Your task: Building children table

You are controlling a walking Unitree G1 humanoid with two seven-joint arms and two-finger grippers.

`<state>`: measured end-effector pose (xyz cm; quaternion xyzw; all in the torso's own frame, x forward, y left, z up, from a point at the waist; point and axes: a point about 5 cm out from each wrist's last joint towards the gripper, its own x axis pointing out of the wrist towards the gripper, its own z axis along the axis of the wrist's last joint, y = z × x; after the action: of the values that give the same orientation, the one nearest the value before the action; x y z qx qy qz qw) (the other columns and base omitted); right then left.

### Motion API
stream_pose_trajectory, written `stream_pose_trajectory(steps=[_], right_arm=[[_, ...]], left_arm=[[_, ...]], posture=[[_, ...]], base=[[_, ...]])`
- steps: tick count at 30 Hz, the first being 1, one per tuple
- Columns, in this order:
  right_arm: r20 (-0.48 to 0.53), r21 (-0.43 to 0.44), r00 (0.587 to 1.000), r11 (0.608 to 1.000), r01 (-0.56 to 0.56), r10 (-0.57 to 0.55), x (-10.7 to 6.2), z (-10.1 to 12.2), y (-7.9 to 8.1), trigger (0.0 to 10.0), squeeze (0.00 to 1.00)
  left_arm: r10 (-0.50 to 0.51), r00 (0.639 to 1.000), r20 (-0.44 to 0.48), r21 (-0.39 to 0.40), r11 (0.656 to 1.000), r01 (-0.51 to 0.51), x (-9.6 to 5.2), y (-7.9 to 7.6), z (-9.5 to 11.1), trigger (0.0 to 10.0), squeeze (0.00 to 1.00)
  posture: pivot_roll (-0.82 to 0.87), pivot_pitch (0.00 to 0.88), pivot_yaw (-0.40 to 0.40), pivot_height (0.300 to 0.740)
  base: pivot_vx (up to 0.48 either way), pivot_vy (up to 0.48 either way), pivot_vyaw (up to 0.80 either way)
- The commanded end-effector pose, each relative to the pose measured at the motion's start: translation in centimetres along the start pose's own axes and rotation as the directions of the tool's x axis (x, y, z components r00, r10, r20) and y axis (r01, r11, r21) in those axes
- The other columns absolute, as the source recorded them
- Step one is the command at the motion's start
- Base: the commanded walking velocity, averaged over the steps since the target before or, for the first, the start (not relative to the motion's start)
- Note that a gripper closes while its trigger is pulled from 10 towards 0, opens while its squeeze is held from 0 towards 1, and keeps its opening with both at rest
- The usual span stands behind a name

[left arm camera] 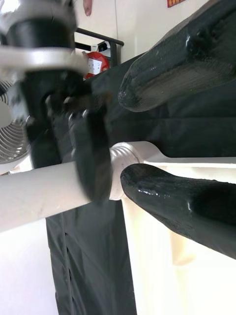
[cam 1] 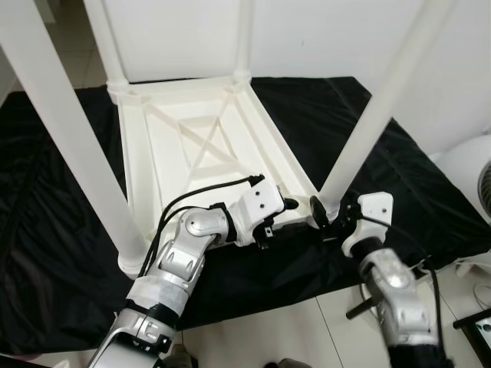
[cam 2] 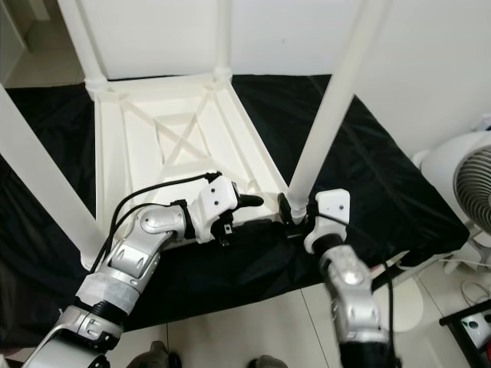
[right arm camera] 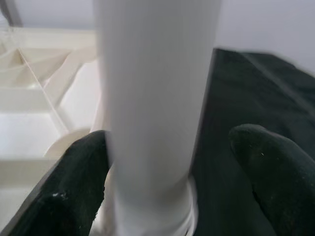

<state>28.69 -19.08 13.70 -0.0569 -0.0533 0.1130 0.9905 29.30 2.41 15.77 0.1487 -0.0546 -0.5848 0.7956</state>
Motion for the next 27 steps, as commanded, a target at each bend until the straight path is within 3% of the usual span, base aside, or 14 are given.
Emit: stream_pose_trajectory(steps=[1,7,8,10,11,14,23,24,27], right_arm=[[-0.013,-0.021,0.999,0.999,-0.041,0.04,0.6,-0.3,-0.2,10.0,0.0],[-0.024,-0.036,0.992,0.992,-0.123,0.122,1.9,-0.1,0.1,10.0,0.0],[-0.045,-0.034,0.986,0.986,-0.161,0.16,2.1,-0.4,0.2,4.0,0.0],[-0.045,-0.034,0.986,0.986,-0.161,0.16,2.1,-0.4,0.2,4.0,0.0],[-0.066,-0.03,0.979,0.981,-0.194,0.191,2.2,-0.7,0.4,0.0,0.0],[-0.103,0.01,0.958,0.963,-0.27,0.269,1.7,-1.7,1.0,0.0,0.0],[-0.108,0.03,0.955,0.961,-0.276,0.278,1.1,-2.6,1.3,0.0,0.0],[-0.07,0.053,0.975,0.977,-0.206,0.21,1.1,-2.1,1.2,10.0,0.0],[-0.057,0.069,0.98,0.98,-0.185,0.189,1.2,-1.9,1.2,10.0,0.0]], left_arm=[[0.096,0.995,0.0,0.003,0.995,-0.096,0.3,0.5,0.0,10.0,0.0],[0.094,0.996,0.004,0.007,0.996,-0.094,0.4,0.6,0.2,10.0,0.0],[0.091,0.996,0.006,0.009,0.996,-0.091,0.4,0.6,0.2,10.0,0.0],[0.091,0.996,0.006,0.009,0.996,-0.091,0.4,0.6,0.2,10.0,0.0],[0.089,0.996,0.009,0.01,0.996,-0.089,0.5,0.6,0.3,10.0,0.0],[0.092,0.996,0.013,0.013,0.996,-0.092,0.5,0.7,0.4,10.0,0.0],[0.093,0.996,0.015,0.014,0.996,-0.093,0.4,0.7,0.4,10.0,0.0],[0.092,0.996,0.015,0.016,0.996,-0.092,0.4,0.7,0.4,10.0,0.0],[0.091,0.996,0.015,0.016,0.996,-0.092,0.4,0.7,0.4,10.0,0.0]], posture=[[-0.02,0.004,-0.012,0.74],[-0.03,0.002,-0.003,0.74],[-0.03,0.001,0.002,0.74],[-0.03,0.001,0.002,0.74],[-0.02,0.0,-0.001,0.74],[-0.02,0.001,-0.003,0.74],[-0.02,0.003,-0.002,0.74],[-0.02,0.002,-0.006,0.74],[-0.02,0.002,-0.007,0.74]], base=[[0.0,0.0,0.0],[0.0,0.0,0.0],[0.0,0.0,0.0],[0.0,0.0,0.0],[0.0,0.0,0.0],[0.0,0.0,0.0],[0.0,0.0,0.0],[0.0,0.0,0.0],[0.0,0.0,0.0]])
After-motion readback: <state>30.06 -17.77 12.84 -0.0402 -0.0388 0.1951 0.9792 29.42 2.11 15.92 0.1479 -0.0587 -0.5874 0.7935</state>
